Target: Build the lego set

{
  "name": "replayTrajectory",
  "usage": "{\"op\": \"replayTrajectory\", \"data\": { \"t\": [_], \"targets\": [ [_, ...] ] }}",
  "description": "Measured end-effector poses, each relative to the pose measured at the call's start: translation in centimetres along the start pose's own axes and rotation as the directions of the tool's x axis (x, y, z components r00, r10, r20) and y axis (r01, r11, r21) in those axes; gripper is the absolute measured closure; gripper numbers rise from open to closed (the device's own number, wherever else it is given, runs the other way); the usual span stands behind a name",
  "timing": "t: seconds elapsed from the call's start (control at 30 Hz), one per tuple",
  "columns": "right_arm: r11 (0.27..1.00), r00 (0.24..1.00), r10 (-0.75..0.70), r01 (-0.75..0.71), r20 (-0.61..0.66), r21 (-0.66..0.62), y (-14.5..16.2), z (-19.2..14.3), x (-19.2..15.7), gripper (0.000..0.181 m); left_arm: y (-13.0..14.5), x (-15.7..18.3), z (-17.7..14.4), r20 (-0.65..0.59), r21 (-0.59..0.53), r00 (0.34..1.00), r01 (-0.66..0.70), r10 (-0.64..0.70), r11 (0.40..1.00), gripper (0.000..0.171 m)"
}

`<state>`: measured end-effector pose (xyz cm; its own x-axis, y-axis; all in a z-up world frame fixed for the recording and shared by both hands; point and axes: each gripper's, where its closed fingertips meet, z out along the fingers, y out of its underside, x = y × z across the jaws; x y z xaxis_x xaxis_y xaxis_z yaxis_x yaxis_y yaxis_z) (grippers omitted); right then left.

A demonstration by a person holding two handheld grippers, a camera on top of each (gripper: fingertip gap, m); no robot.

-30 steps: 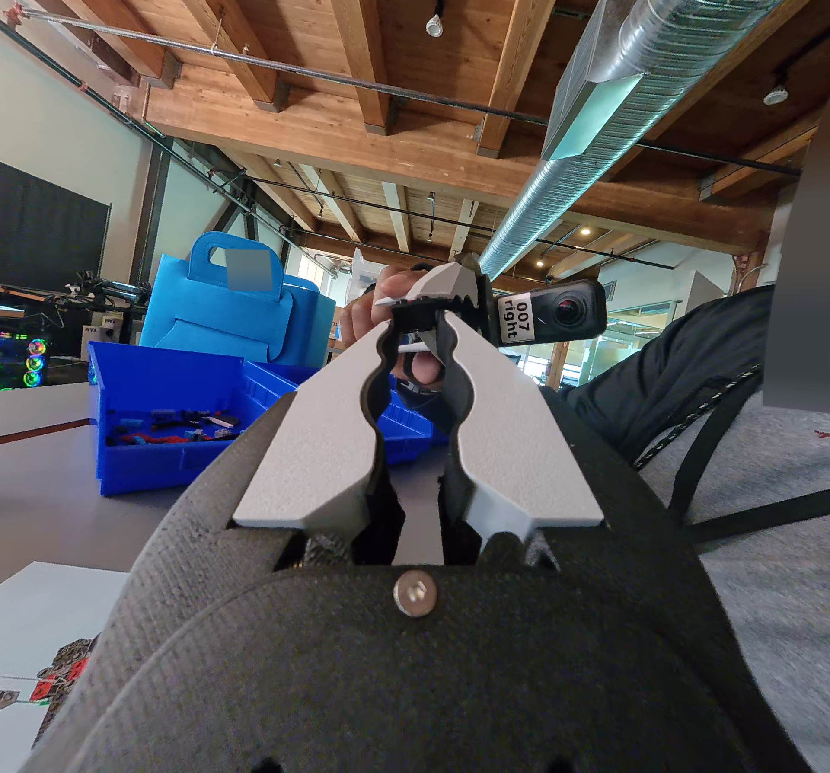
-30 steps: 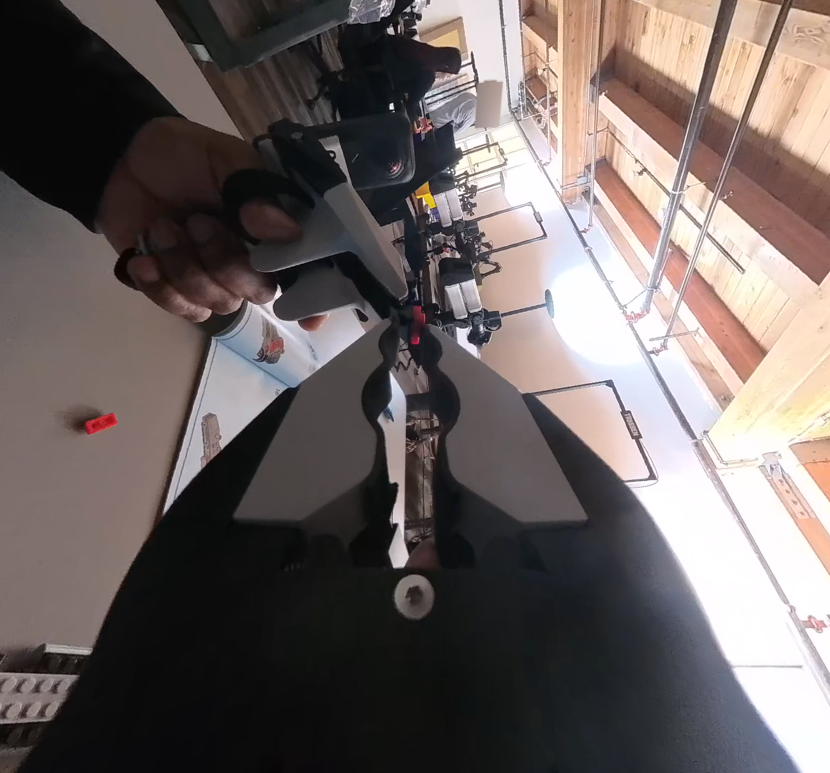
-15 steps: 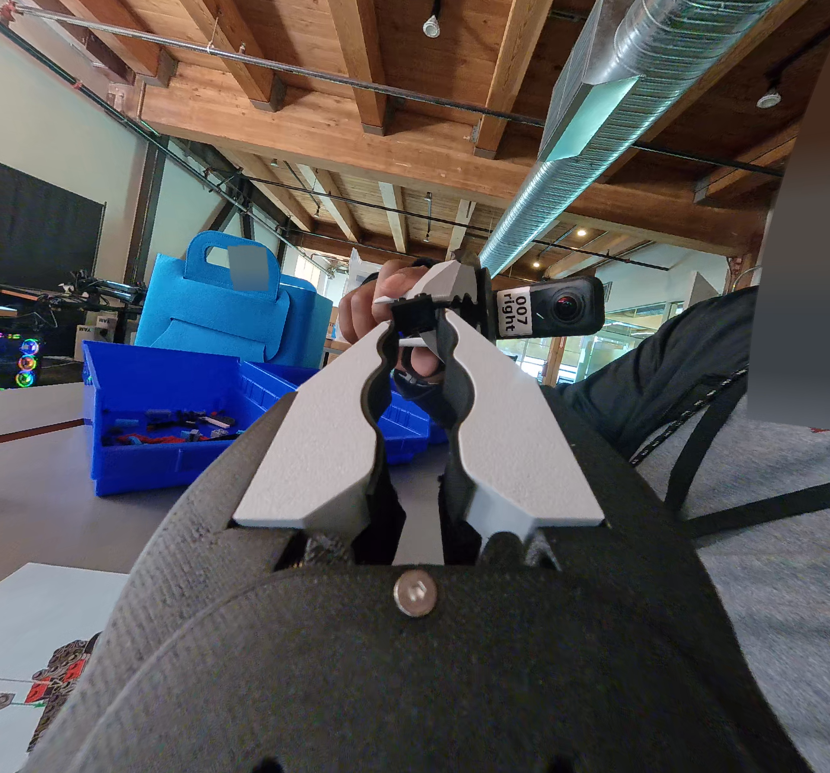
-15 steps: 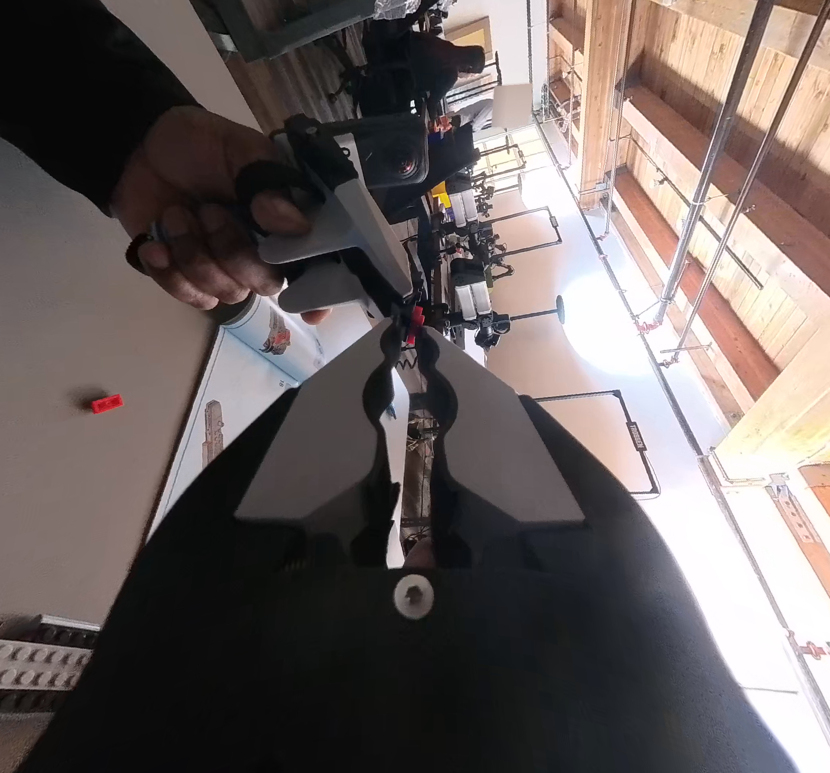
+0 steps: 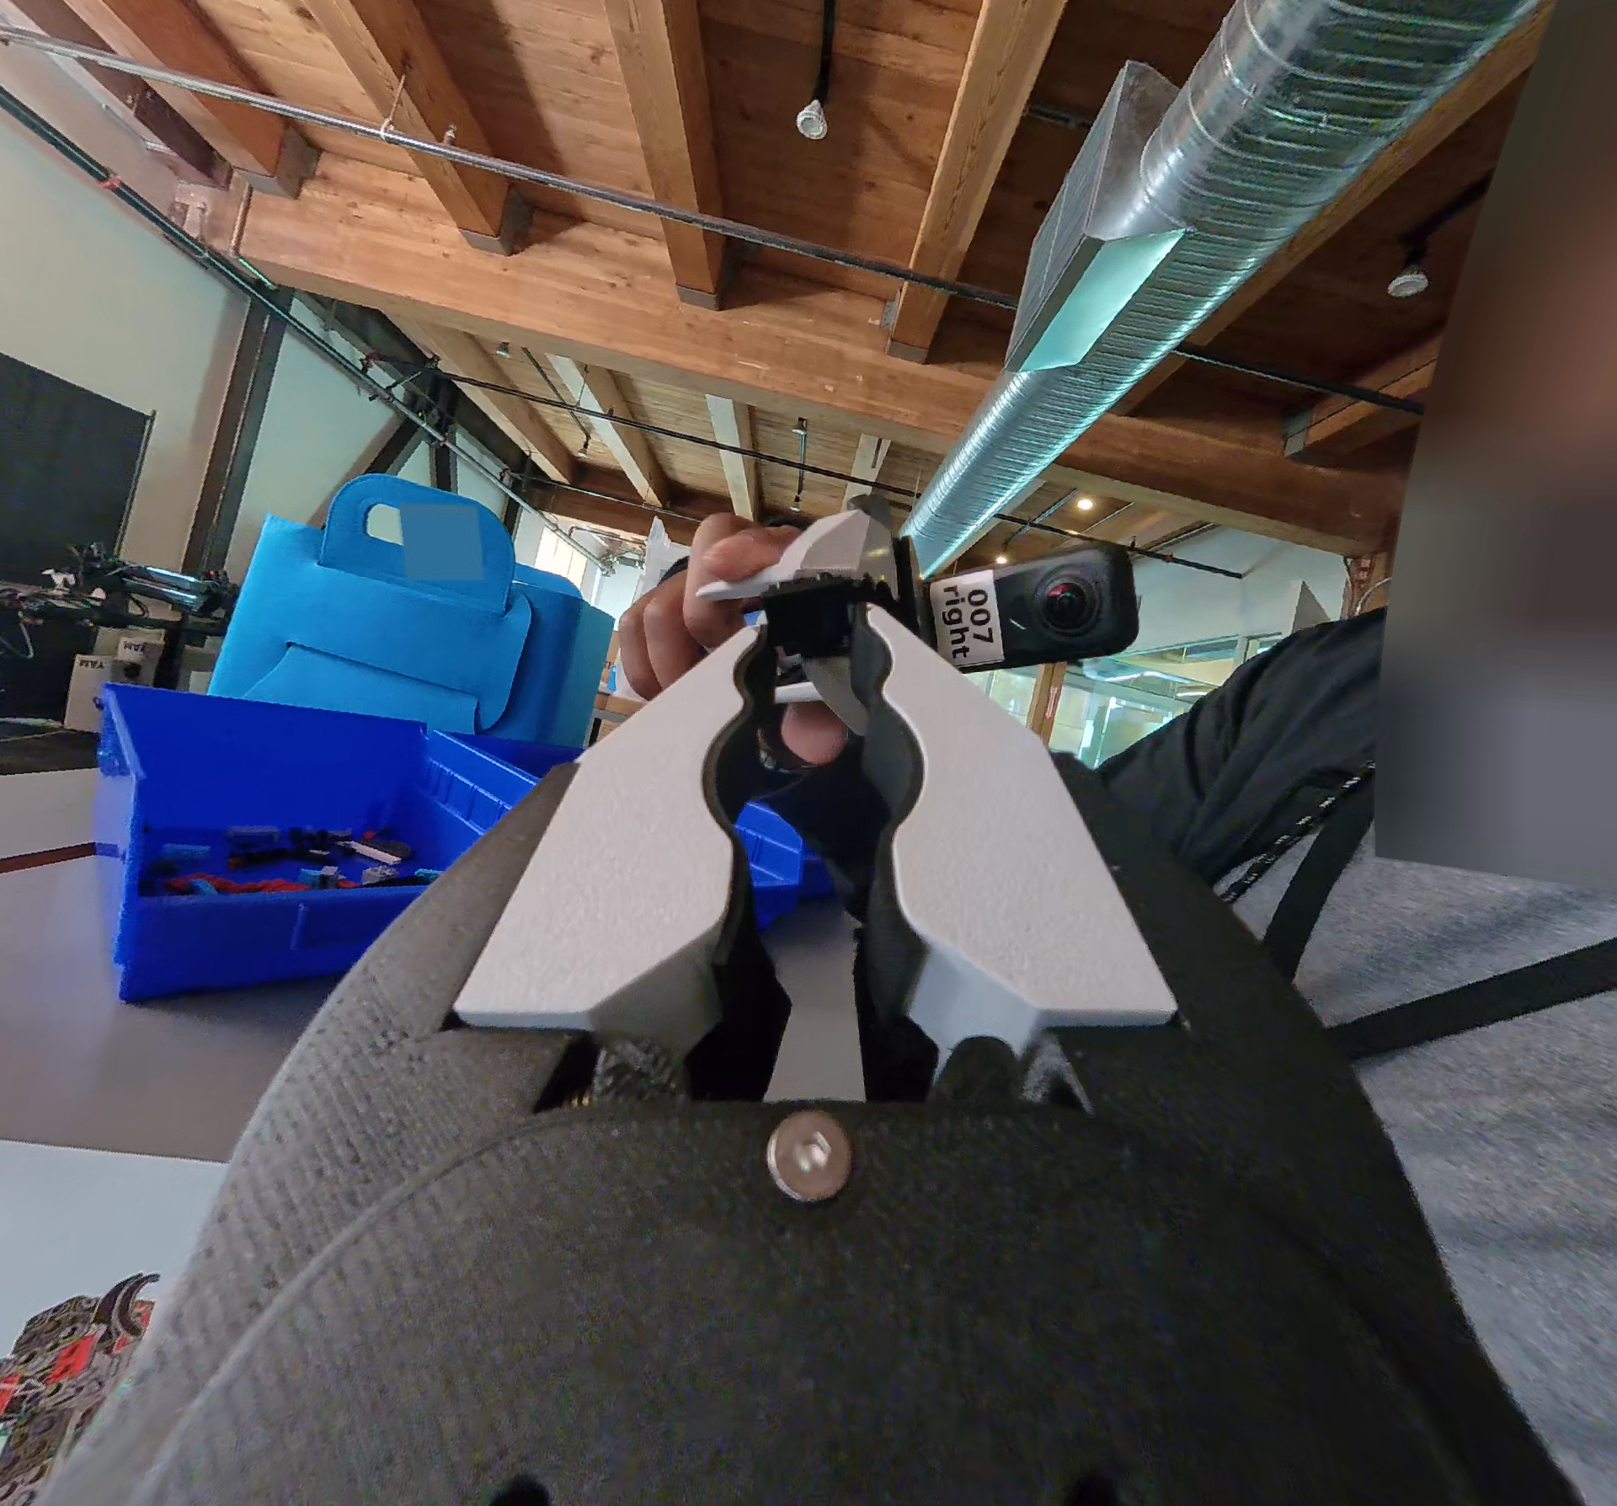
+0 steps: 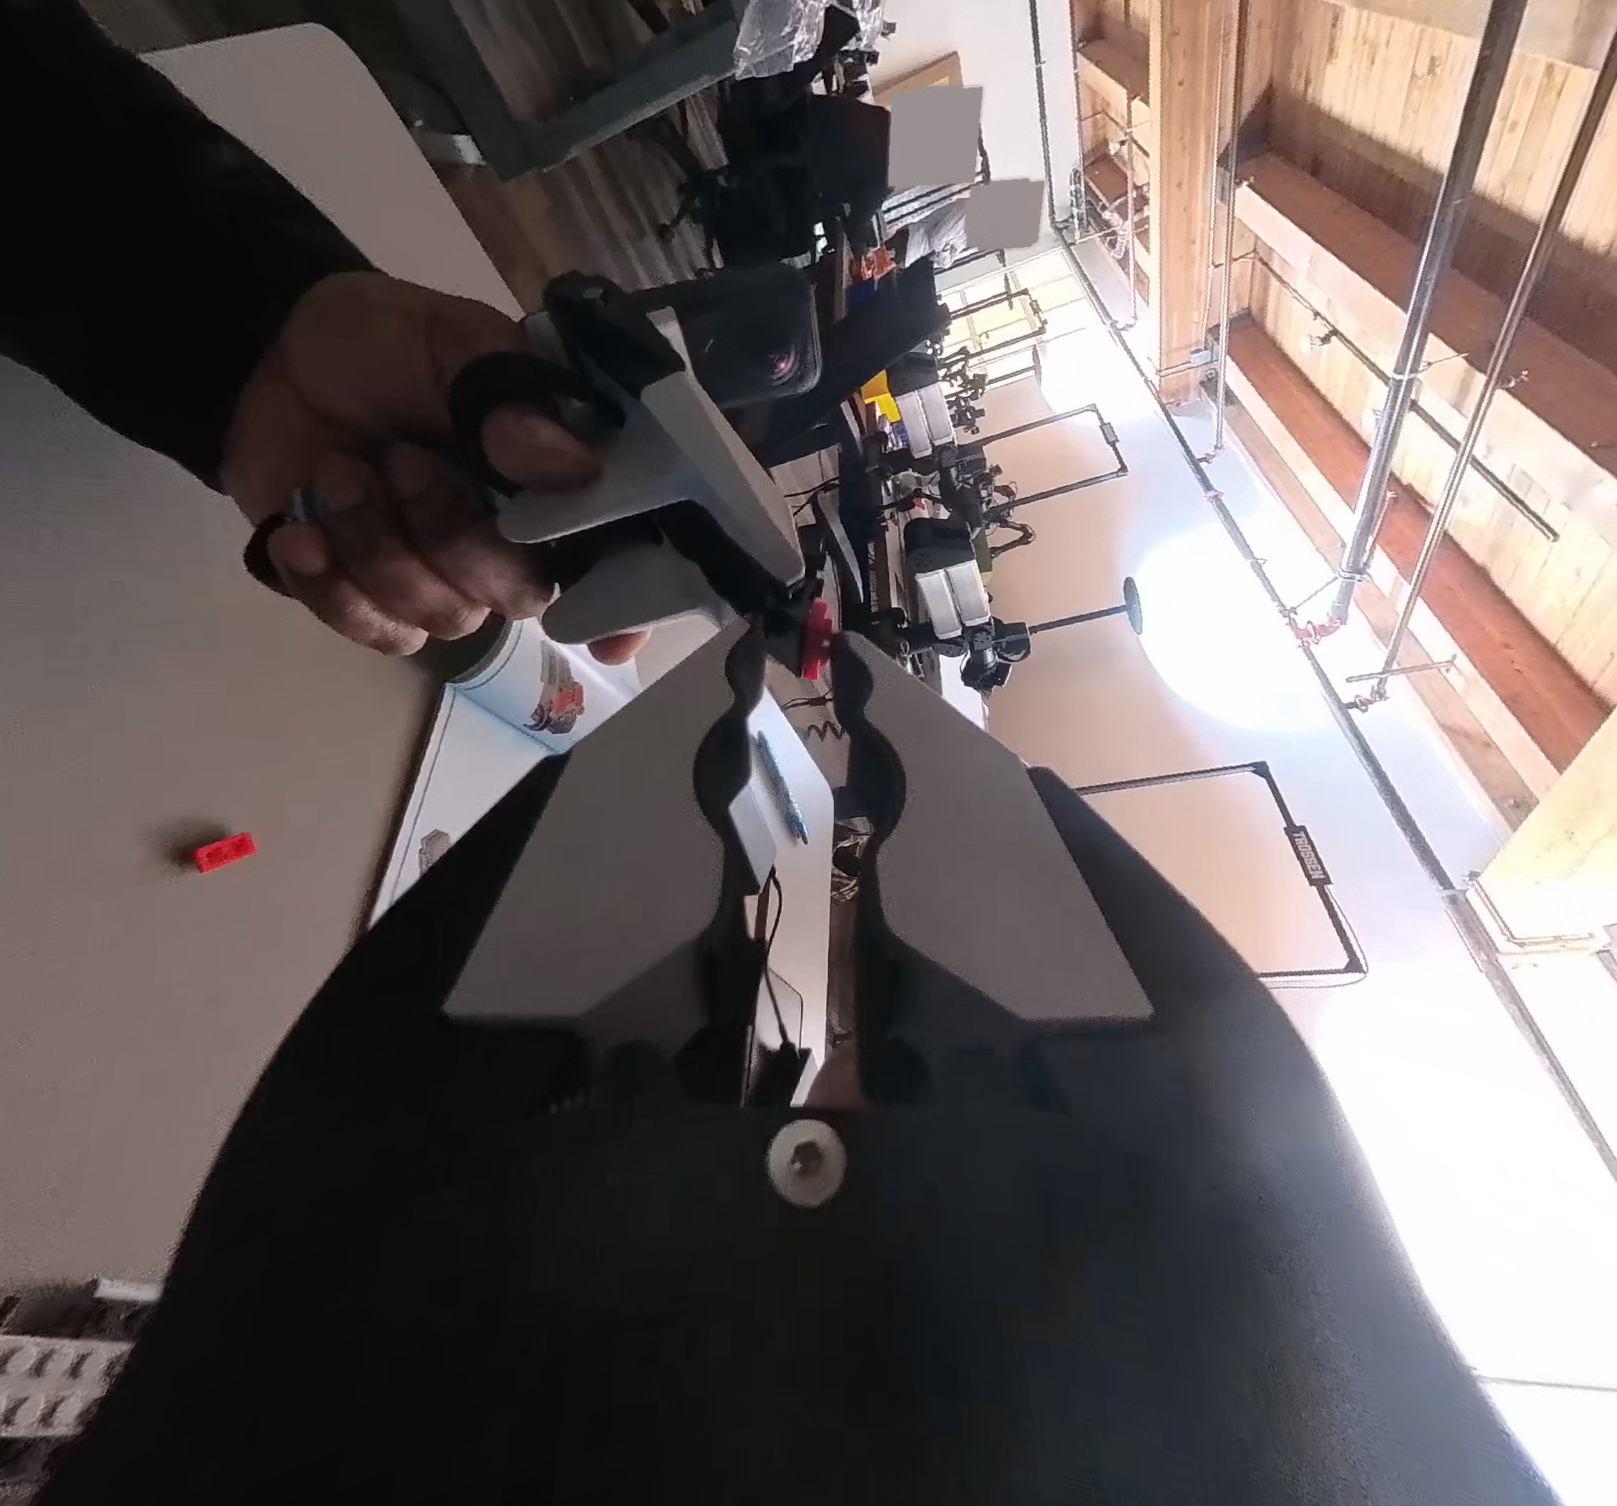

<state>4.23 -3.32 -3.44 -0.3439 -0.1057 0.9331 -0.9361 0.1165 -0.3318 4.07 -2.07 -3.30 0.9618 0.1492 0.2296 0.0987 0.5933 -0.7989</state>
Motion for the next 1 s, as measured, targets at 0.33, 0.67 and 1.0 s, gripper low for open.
{"op": "replayTrajectory", "data": {
  "t": [0.33,0.67,1.0],
  "targets": [
    [0.999,0.998,-0.04,0.041,0.057,-0.024,0.1,0.2,0.0,0.169,-0.3,-0.2,-0.1,0.009,0.016,1.0,0.003,-0.003,1.0,0.154],
    [0.999,0.998,-0.033,0.032,-0.045,-0.025,0.1,0.7,0.6,0.164,-1.3,-0.5,-0.6,0.03,0.084,1.0,0.006,-0.009,0.996,0.154],
    [1.0,0.998,0.009,-0.008,-0.063,0.011,-0.2,0.6,0.9,0.172,-1.4,-0.6,-0.5,0.018,0.103,0.999,0.034,-0.036,0.994,0.154]
  ]
}}
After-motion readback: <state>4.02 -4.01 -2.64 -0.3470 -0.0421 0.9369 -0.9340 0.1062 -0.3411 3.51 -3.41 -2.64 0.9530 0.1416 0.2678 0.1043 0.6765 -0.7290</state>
